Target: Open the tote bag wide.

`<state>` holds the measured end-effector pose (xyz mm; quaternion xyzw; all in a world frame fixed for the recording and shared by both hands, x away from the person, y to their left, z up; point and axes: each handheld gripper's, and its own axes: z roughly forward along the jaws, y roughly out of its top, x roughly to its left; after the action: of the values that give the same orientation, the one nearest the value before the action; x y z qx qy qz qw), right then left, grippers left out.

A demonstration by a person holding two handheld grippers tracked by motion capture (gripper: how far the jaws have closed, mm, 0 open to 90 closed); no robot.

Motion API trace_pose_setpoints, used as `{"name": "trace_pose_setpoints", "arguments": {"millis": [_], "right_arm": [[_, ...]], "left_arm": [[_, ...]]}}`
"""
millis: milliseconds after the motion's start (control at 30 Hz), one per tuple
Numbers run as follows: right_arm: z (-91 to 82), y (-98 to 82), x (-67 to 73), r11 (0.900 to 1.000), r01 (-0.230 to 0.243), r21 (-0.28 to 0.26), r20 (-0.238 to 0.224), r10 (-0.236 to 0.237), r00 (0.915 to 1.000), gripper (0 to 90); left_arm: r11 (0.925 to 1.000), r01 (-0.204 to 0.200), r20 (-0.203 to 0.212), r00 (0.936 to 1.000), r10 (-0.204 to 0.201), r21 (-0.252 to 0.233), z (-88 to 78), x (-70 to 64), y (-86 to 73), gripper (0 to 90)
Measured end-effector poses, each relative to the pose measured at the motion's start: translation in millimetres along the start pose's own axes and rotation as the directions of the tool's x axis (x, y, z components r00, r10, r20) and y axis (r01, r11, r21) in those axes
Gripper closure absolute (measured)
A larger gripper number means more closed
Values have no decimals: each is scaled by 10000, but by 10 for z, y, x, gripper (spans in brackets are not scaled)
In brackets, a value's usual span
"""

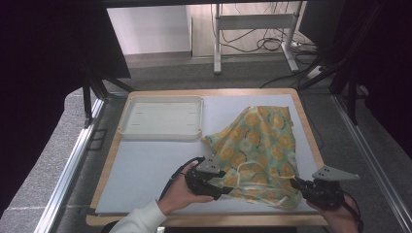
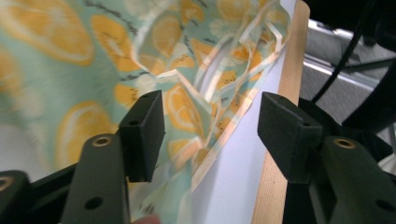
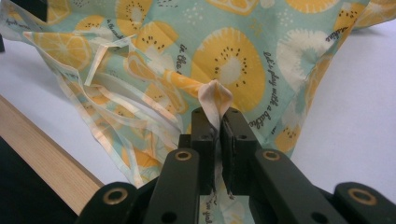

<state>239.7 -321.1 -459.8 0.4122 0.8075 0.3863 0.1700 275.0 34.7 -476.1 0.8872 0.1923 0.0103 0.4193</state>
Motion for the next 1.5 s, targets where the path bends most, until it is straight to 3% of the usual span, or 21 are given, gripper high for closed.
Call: {"name": "trace_pose_setpoints", "arguments": {"millis": [67, 100, 300, 433, 467, 533, 633, 733, 933, 967, 1033, 1167, 1267, 1400, 1467, 1500], "right_arm": [[2, -2, -2, 10000, -13, -8, -8, 13, 10000, 837], [4, -4, -8, 10000, -35, 3, -9, 35, 10000, 837], [11, -10, -10, 10000, -84, 50, -36, 84, 10000, 834], [18, -14, -17, 9999, -85, 79, -38, 86, 10000, 832], [21, -15, -19, 9999, -92, 88, -41, 92, 9999, 831], [25, -17, -23, 9999, -102, 75, -39, 102, 9999, 831], [19, -19, -26, 9999, -118, 74, -27, 118, 9999, 831], [17, -19, -30, 9999, -117, 65, -16, 117, 9999, 831], [14, -20, -37, 9999, -164, 55, -12, 164, 9999, 831], [14, -20, -38, 9998, -172, 52, -9, 173, 9999, 831], [13, -20, -40, 9998, -171, 51, 5, 171, 9999, 831], [13, -19, -40, 9998, -173, 27, 10, 173, 9998, 831], [5, -14, -43, 9998, -188, -15, 15, 188, 9998, 831], [-12, 13, -37, 9998, -165, -142, -48, 165, 9999, 831], [-21, 48, -28, 9997, -103, -221, -86, 101, 9999, 831], [-23, 66, -21, 9996, -70, -280, -110, 67, 9999, 831]], "left_arm": [[9998, -67, 96, 9999, 65, 206, 29, 2, 18, 399], [9976, -278, 215, 9994, 265, 637, 96, 19, 41, 398], [9887, -447, 190, 9989, 424, 1431, 260, 91, 20, 425], [9856, -400, 200, 9991, 372, 1646, 305, 100, -7, 443], [9800, -526, 263, 9985, 485, 1920, 331, 112, -25, 454], [9766, -479, 152, 9988, 458, 2097, 362, 110, -49, 491], [9742, -475, 83, 9989, 468, 2207, 390, 109, -76, 560], [9735, -506, 46, 9987, 509, 2230, 398, 103, -87, 571], [9688, -860, 445, 9960, 777, 2325, 442, 52, -108, 618], [9655, -1040, 565, 9941, 931, 2387, 454, 34, -109, 643], [9652, -1018, 513, 9944, 920, 2408, 460, 25, -112, 716], [9712, -842, 560, 9957, 735, 2229, 432, 61, -107, 834], [9766, -724, 543, 9966, 626, 2025, 393, 79, -97, 867], [9908, -166, 655, 9978, 78, 1342, 296, 119, -68, 877], [9934, -61, 633, 9980, -12, 1144, 265, 128, -59, 881], [9969, 64, 600, 9981, -111, 779, 200, 140, -34, 882]]}}
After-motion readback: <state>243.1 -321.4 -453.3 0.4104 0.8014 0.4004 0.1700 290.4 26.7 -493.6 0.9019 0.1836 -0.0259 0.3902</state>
